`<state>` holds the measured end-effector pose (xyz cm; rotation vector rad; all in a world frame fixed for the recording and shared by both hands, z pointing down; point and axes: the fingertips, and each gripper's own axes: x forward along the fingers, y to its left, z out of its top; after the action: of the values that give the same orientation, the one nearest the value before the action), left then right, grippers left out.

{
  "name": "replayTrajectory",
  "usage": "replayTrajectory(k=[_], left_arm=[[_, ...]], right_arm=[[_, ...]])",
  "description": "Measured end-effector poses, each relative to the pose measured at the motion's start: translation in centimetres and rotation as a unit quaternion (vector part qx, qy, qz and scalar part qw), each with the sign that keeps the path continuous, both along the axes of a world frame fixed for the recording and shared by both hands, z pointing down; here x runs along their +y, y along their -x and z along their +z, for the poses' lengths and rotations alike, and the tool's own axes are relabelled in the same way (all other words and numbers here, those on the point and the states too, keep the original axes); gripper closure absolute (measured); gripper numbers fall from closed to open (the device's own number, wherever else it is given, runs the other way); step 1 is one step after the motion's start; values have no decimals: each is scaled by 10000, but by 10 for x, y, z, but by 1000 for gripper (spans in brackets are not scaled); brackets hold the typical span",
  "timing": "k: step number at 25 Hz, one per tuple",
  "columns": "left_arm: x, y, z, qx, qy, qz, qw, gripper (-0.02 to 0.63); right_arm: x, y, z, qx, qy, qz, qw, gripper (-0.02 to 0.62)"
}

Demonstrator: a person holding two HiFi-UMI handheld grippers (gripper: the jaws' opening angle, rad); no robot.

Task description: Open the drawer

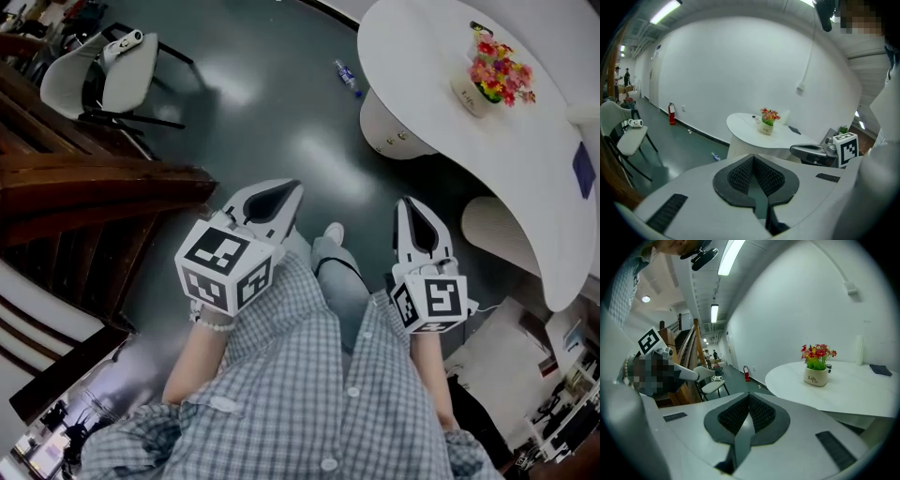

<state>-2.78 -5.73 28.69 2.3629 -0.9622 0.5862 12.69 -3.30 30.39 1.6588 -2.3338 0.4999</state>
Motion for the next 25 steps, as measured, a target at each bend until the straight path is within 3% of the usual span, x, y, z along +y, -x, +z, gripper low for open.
replayTrajectory(k=[7, 17, 25], left_arm=[[-32, -14, -1, -32, -115, 707, 9974, 601], [-75, -25, 1, -45, -165, 1653, 9861, 601], [-93, -32, 18, -79, -184, 2100, 9775, 601]], right_arm=[[-12, 5, 2, 70, -18, 386, 9992, 586], [-38, 12, 17, 52, 213, 1221, 9923, 586], [-60, 12, 41, 268, 384, 1319, 9902, 586]])
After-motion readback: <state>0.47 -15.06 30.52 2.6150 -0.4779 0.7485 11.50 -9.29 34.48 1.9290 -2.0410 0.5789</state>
